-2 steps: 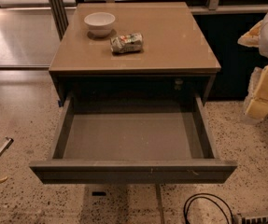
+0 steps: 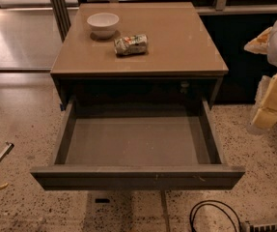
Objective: Close top drawer
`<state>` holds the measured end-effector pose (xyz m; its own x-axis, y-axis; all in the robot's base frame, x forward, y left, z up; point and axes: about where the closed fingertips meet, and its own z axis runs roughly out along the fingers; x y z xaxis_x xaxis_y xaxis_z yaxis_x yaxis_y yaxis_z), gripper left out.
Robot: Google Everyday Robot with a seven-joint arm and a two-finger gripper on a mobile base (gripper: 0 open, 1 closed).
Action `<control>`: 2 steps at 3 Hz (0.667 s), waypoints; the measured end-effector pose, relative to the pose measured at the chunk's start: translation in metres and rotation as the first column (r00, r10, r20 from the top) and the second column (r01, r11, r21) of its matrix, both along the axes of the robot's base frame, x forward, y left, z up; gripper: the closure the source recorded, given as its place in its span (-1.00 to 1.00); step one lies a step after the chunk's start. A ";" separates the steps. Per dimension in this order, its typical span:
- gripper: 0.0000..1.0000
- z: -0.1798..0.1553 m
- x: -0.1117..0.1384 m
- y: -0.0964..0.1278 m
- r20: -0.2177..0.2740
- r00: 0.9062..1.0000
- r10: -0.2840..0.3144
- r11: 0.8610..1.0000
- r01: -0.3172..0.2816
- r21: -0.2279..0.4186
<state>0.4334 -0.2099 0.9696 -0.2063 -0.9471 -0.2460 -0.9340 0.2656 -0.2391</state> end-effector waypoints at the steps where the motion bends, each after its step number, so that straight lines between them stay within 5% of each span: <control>1: -1.00 -0.012 -0.021 0.022 -0.011 0.999 0.046 0.996 -0.045 0.081; 2: -1.00 -0.039 -0.052 0.057 -0.035 0.992 0.123 0.972 -0.113 0.205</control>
Offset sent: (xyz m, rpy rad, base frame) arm -0.0994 0.1035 -0.0829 0.4002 0.1348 0.2190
